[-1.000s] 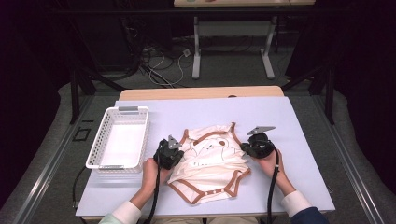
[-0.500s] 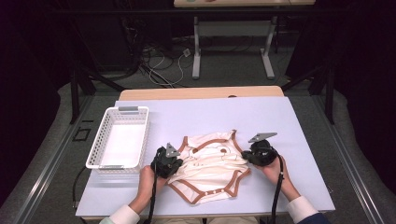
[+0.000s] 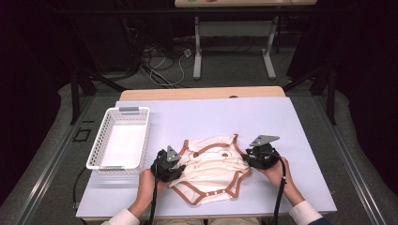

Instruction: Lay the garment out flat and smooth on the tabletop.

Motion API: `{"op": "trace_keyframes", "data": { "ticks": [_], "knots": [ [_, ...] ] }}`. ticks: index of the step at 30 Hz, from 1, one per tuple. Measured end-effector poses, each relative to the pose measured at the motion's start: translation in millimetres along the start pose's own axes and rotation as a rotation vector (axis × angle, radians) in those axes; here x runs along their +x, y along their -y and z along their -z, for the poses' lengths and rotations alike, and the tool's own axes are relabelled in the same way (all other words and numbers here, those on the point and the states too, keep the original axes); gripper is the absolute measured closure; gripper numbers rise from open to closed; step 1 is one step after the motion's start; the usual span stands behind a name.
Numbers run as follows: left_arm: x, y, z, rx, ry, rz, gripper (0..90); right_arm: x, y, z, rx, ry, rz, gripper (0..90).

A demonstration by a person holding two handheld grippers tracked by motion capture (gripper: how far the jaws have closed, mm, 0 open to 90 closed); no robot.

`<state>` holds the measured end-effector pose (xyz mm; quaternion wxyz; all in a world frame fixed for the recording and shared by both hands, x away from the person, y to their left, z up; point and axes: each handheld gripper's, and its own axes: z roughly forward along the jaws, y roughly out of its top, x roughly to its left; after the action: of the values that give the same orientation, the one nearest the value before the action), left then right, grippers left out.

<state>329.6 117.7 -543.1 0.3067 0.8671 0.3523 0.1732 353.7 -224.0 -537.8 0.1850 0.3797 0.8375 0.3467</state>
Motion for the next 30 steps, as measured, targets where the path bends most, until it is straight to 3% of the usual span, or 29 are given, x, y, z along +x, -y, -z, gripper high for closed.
{"op": "trace_keyframes", "data": {
  "ticks": [3,10,14,19,20,26,30],
  "knots": [
    [1.2,-9.6,-1.1,-0.012,-0.014,-0.002,49.0,1.1,-9.3,-2.1,-0.037,0.001,0.007,57.5],
    [4.7,-29.3,-13.4,-0.021,-0.065,-0.021,42.9,8.5,-30.8,-24.0,-0.045,0.000,0.034,53.6],
    [12.1,-34.2,-26.5,-0.005,-0.049,-0.006,42.7,7.9,-35.7,-38.8,-0.021,-0.008,-0.003,52.7],
    [13.9,-36.4,-34.4,0.000,-0.037,-0.013,53.4,7.5,-39.5,-50.0,0.001,-0.006,-0.023,60.1],
    [14.3,-36.4,-35.6,0.006,-0.035,-0.020,59.6,7.4,-39.9,-51.9,0.008,-0.002,-0.032,67.2],
    [15.7,-37.6,-45.6,0.009,-0.021,-0.028,82.6,3.1,-43.0,-58.5,0.012,0.000,-0.052,86.2],
    [17.2,-41.6,-45.6,-0.017,-0.031,-0.027,86.2,0.1,-47.6,-58.3,-0.005,0.002,-0.062,87.0]
  ]
}}
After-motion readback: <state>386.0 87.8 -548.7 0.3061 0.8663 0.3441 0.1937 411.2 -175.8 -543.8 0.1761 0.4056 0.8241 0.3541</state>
